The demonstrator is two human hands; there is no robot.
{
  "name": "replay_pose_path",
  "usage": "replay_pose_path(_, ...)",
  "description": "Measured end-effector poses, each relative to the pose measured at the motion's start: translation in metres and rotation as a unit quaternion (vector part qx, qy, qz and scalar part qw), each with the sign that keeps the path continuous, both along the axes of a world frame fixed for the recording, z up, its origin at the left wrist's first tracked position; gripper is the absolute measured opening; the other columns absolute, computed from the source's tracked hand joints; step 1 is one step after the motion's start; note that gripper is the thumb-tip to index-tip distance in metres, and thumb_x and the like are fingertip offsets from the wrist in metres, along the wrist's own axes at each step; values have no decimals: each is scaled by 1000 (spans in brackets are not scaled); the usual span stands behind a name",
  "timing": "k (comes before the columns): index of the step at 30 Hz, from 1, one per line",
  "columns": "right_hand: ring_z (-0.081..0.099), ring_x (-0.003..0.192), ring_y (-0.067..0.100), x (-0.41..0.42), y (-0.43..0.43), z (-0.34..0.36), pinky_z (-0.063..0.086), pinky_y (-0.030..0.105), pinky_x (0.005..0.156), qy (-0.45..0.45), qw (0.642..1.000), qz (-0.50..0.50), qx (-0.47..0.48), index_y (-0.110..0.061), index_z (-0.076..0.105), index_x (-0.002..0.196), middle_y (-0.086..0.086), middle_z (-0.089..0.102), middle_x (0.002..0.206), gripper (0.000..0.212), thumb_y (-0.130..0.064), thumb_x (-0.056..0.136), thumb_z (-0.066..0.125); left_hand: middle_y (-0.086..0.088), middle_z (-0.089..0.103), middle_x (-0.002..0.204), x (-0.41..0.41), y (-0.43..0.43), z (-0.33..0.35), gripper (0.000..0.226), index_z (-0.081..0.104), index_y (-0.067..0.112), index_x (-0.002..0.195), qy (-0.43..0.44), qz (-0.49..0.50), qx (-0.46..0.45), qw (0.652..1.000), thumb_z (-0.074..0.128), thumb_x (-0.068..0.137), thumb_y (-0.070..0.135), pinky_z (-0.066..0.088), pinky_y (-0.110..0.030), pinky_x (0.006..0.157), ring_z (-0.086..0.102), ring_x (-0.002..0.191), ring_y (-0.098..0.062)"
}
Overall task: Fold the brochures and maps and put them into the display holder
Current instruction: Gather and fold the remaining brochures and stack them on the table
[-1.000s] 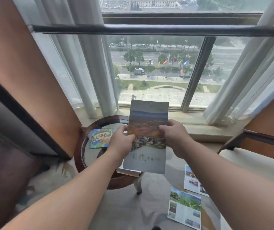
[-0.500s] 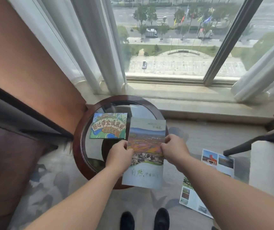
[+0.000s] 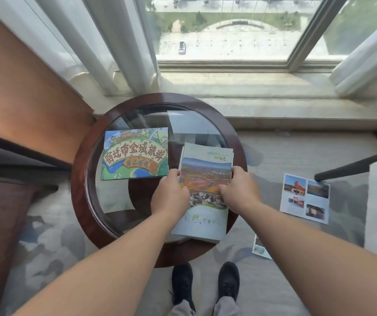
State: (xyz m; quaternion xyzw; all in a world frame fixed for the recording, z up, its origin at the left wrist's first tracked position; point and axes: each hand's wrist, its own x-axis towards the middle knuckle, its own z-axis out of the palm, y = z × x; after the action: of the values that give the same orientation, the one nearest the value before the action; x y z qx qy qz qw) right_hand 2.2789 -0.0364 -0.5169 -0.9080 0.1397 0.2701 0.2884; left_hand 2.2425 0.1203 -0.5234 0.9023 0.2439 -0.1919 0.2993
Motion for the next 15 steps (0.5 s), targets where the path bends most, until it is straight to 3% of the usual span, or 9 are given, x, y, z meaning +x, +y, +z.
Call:
replay_pose_path(2,59,104,29,1,0,-4,50,36,80,11,1000,10,-6,-12,53,120,10,58,119,36,-21,88,66,-1,60,117,2,-2,-6,36,47,28,128,0,-8,9,1000,51,93,21,53,-40,73,60,91,-24)
replay_pose_path(6,57,99,28,2,3,-8,41,31,71,13,999,30,-21,-14,52,121,9,50,116,36,-22,88,64,-4,58,115,4,-2,-13,33,46,25,126,0,-14,25,1000,50,94,21,51,-39,71,57,90,-25)
replay_pose_path(12,53,86,25,4,6,-13,43,33,70,-4,999,23,-30,-15,50,117,8,49,112,34,-18,86,64,-6,57,115,9,-1,-15,32,43,22,126,-9,-36,46,998,51,95,21,51,-43,74,59,94,-29)
replay_pose_path(15,53,95,27,5,0,-13,48,38,76,-27,998,37,-48,-18,44,122,8,46,116,44,-19,84,68,-6,55,115,8,0,-15,34,42,23,127,-7,-47,53,997,51,95,22,50,-41,72,58,95,-29)
